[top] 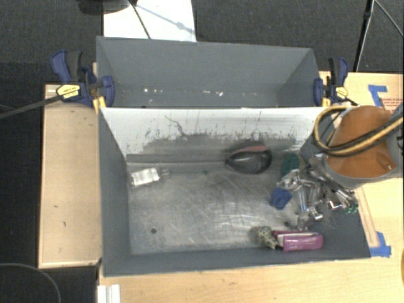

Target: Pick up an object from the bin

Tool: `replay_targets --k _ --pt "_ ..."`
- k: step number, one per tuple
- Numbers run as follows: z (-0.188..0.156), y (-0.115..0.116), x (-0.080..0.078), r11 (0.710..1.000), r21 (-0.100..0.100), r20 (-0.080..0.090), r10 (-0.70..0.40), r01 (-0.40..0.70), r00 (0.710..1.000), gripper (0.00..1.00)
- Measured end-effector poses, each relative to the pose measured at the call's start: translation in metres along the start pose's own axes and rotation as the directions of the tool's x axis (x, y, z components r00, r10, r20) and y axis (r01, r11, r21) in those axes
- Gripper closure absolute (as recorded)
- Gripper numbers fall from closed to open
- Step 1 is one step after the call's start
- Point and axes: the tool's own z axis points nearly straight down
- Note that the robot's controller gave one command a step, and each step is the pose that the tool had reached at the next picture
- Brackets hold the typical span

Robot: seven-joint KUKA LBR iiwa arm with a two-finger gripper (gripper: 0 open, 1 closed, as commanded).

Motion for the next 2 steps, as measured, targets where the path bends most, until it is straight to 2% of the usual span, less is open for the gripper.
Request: replay_targets --k 1,2 --pt "0.0043 0.0031 -0.0041 0.939 0.009 0.004 -0.343 0.343 0.939 0.00" --pt "0.0061 0.0067 -0.0036 0.938 0.002 0.003 -0.347 0.347 0.938 1.00"
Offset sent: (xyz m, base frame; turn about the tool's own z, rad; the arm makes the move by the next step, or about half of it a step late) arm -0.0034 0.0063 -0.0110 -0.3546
